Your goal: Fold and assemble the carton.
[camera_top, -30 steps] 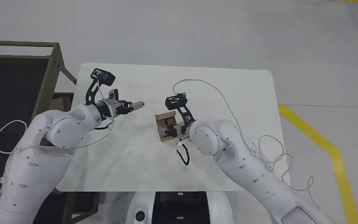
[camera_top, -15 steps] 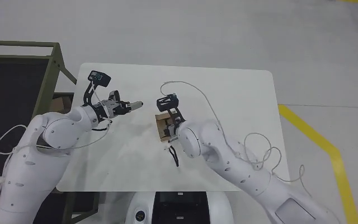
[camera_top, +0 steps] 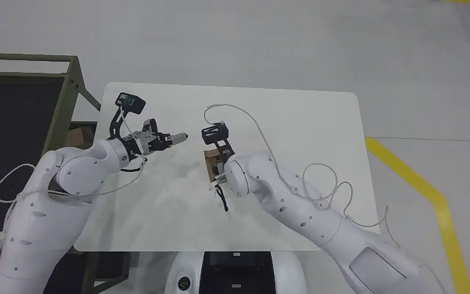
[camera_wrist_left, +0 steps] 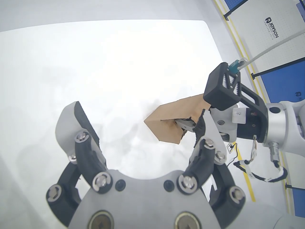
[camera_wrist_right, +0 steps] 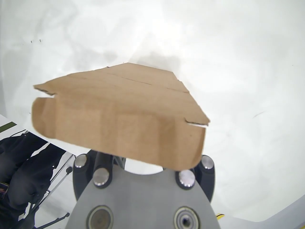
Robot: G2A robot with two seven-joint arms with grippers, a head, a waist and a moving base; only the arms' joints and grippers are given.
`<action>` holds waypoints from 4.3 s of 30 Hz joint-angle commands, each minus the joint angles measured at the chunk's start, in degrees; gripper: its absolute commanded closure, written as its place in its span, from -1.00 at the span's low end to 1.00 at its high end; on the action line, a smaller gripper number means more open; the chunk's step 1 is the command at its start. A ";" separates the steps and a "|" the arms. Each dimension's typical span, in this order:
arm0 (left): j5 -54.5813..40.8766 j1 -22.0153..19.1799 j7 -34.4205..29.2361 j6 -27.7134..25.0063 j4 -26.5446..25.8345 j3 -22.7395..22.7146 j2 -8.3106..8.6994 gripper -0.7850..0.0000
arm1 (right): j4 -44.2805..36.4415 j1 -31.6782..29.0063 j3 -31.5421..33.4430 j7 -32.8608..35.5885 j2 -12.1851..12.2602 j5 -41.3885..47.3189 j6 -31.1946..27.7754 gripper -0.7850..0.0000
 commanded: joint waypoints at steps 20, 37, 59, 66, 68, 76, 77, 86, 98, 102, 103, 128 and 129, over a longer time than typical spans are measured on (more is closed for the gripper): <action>0.00 0.00 0.00 0.00 0.00 0.00 0.00 -1.00 | -1.89 -4.99 2.92 -1.33 -0.62 -4.21 3.26 0.60; 0.00 0.00 0.00 0.00 0.00 0.00 0.00 -1.00 | -1.34 -7.93 5.84 -4.45 -2.36 -6.51 10.42 0.69; -0.28 -1.62 0.41 -0.24 1.93 1.74 -0.38 -1.00 | -20.71 -21.49 16.10 -8.11 0.10 -10.52 0.00 0.32; 0.52 -10.44 -1.90 1.53 8.46 10.74 -1.65 -1.00 | -26.53 -28.58 22.24 -10.21 1.65 -8.03 -6.70 0.23; 0.96 -13.05 -1.59 1.71 10.44 13.71 -2.22 -1.00 | -26.82 -29.46 23.29 -10.32 1.89 -7.35 -8.10 0.23; 3.13 -21.39 -2.79 0.73 15.08 23.11 -4.33 -1.00 | -28.13 -31.63 25.77 -10.48 2.51 -6.12 -10.64 0.20; 3.51 -21.92 -2.90 0.60 15.31 23.79 -4.50 -1.00 | -28.15 -31.79 25.97 -10.47 2.56 -5.90 -10.86 0.19; 7.21 -23.55 -6.36 -3.34 14.70 26.46 -4.93 -1.00 | -27.54 -31.60 26.50 -9.82 2.84 -4.71 -12.44 0.11; 8.22 -23.81 -8.08 -7.71 14.31 27.91 -5.28 -1.00 | -27.73 -32.36 26.99 -8.65 3.66 -4.86 -18.01 0.07; 9.47 -23.88 -8.89 -9.13 14.19 28.69 -5.38 -1.00 | -28.21 -33.44 27.55 -9.59 4.00 -4.84 -19.55 0.07; 9.79 -23.91 -9.20 -9.31 14.16 28.88 -5.41 -1.00 | -28.32 -33.72 27.68 -9.79 4.09 -4.93 -19.93 0.07; 12.52 -26.26 -13.19 -8.62 15.97 32.30 -6.59 -1.00 | -24.44 -30.34 20.17 -7.02 3.90 -18.16 -16.07 -0.65; 12.54 -26.25 -13.20 -8.63 15.98 32.29 -6.60 -1.00 | -24.05 -29.99 19.96 -6.86 3.81 -18.45 -15.67 -0.65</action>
